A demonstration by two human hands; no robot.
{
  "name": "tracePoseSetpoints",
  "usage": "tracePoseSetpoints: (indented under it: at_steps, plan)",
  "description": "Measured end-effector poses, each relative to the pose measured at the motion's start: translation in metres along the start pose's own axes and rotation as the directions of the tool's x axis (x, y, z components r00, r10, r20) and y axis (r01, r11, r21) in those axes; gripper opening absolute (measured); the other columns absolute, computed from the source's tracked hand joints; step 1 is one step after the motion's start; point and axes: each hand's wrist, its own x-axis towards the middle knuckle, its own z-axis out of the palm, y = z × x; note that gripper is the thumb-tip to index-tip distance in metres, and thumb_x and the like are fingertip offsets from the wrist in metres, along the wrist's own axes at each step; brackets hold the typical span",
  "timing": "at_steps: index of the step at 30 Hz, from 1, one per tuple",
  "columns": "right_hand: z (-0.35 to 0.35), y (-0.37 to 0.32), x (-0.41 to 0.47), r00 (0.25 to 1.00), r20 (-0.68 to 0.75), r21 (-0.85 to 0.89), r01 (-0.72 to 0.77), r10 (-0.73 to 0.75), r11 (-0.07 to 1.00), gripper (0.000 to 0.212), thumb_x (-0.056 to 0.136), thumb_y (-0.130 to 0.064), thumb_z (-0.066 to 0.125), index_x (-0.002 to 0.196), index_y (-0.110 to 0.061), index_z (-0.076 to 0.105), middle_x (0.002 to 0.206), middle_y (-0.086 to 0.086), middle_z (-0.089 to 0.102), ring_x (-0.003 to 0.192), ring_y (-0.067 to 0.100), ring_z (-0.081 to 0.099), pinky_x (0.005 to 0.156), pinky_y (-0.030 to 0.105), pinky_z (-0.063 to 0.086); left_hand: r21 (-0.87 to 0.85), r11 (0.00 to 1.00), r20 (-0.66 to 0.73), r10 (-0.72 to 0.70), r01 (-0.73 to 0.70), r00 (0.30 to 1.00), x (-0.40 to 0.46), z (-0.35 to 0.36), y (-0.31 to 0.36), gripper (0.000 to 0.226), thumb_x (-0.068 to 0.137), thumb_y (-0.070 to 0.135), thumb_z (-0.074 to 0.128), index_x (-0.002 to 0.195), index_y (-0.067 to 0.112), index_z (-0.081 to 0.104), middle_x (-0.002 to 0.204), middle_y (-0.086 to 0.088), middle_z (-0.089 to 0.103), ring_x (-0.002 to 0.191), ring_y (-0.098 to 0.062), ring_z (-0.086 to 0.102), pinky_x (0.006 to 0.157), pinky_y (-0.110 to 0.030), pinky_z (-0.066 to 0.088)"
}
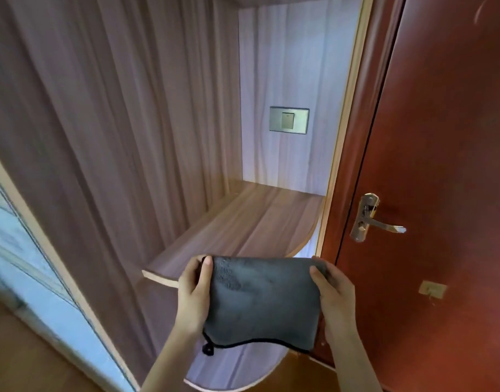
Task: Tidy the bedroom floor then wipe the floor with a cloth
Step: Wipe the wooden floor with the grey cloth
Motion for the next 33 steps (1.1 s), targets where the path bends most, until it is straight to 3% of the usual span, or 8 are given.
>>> tracePoseSetpoints:
  at_steps: [3, 5, 11, 15, 18, 23, 29, 33]
  plan:
    - [0.015, -0.011, 0.048, 0.994, 0.086, 0.002, 0.069, -0.069, 0.998, 0.013, 0.09, -0.006, 0.059, 0.1, -0.007, 0.067, 0.092, 0.003, 0.069, 0.077, 0.001, 0.062, 0.075, 0.022, 0.047, -0.013, 1.0, -0.041, -0.001, 0.0, 0.999, 0.032, 0.014, 0.0, 0.024, 0.098, 0.018, 0.044, 0.082, 0.006, 0.057, 0.076, 0.0, 0.055, 0.075, -0.008, 0.048, 0.072, -0.027, 0.039]
    - [0.027, -0.012, 0.08, 0.988, 0.133, 0.026, 0.081, -0.084, 0.996, 0.016, 0.09, -0.008, 0.06, 0.102, 0.0, 0.064, 0.094, 0.014, 0.068, 0.083, 0.01, 0.062, 0.08, 0.029, 0.047, -0.003, 1.0, -0.083, 0.02, -0.021, 0.996, 0.051, 0.022, 0.0, 0.024, 0.098, 0.018, 0.044, 0.084, 0.004, 0.058, 0.077, -0.002, 0.056, 0.075, -0.006, 0.048, 0.072, -0.024, 0.039]
    - [0.073, -0.002, 0.161, 0.941, 0.294, -0.057, 0.192, -0.168, 0.98, 0.018, 0.089, -0.009, 0.061, 0.107, -0.01, 0.064, 0.095, -0.003, 0.065, 0.092, 0.009, 0.059, 0.084, 0.022, 0.041, 0.085, 0.995, -0.233, 0.069, -0.051, 0.97, 0.101, 0.035, -0.018, 0.02, 0.098, 0.013, 0.045, 0.088, 0.004, 0.06, 0.08, -0.001, 0.06, 0.07, 0.004, 0.052, 0.069, -0.01, 0.042]
    - [0.097, 0.017, 0.202, 0.911, 0.357, -0.149, 0.272, -0.205, 0.951, 0.018, 0.086, -0.004, 0.063, 0.103, -0.007, 0.066, 0.093, 0.0, 0.065, 0.091, 0.013, 0.058, 0.081, 0.021, 0.038, 0.249, 0.968, -0.211, 0.083, -0.029, 0.974, 0.132, 0.034, -0.039, 0.018, 0.096, 0.01, 0.049, 0.083, 0.015, 0.061, 0.079, 0.002, 0.062, 0.071, 0.007, 0.054, 0.071, -0.012, 0.042]
    - [0.114, 0.031, 0.231, 0.884, 0.432, -0.161, 0.269, -0.178, 0.95, 0.018, 0.083, 0.001, 0.065, 0.097, -0.01, 0.065, 0.093, 0.003, 0.064, 0.094, 0.019, 0.059, 0.081, 0.023, 0.042, 0.44, 0.898, -0.169, 0.066, 0.015, 0.983, 0.153, 0.027, -0.059, 0.015, 0.094, 0.014, 0.052, 0.084, 0.02, 0.06, 0.082, 0.007, 0.065, 0.081, -0.007, 0.058, 0.076, -0.02, 0.043]
    - [0.13, 0.06, 0.261, 0.827, 0.549, -0.244, 0.3, -0.123, 0.922, 0.017, 0.084, -0.004, 0.067, 0.098, -0.012, 0.063, 0.096, 0.003, 0.064, 0.097, 0.019, 0.059, 0.09, 0.031, 0.045, 0.578, 0.812, -0.206, 0.052, 0.078, 0.977, 0.177, 0.026, -0.076, 0.011, 0.093, 0.015, 0.055, 0.089, 0.013, 0.065, 0.081, 0.011, 0.062, 0.081, -0.011, 0.057, 0.068, -0.017, 0.035]
    - [0.141, 0.075, 0.272, 0.823, 0.539, -0.319, 0.393, -0.176, 0.862, 0.023, 0.085, -0.013, 0.067, 0.107, -0.007, 0.066, 0.099, 0.0, 0.064, 0.096, 0.014, 0.057, 0.086, 0.023, 0.04, 0.639, 0.761, -0.222, 0.04, 0.115, 0.974, 0.196, 0.02, -0.09, 0.014, 0.092, 0.018, 0.056, 0.092, 0.012, 0.068, 0.086, 0.004, 0.068, 0.083, -0.014, 0.061, 0.071, -0.024, 0.039]
    - [0.143, 0.08, 0.275, 0.871, 0.438, -0.315, 0.38, -0.222, 0.87, 0.026, 0.08, -0.015, 0.072, 0.105, -0.01, 0.066, 0.094, -0.003, 0.065, 0.091, 0.012, 0.059, 0.085, 0.024, 0.044, 0.629, 0.769, -0.228, 0.046, 0.111, 0.973, 0.197, 0.02, -0.091, 0.012, 0.09, 0.016, 0.059, 0.095, 0.016, 0.07, 0.088, 0.009, 0.067, 0.085, -0.006, 0.059, 0.068, -0.005, 0.037]
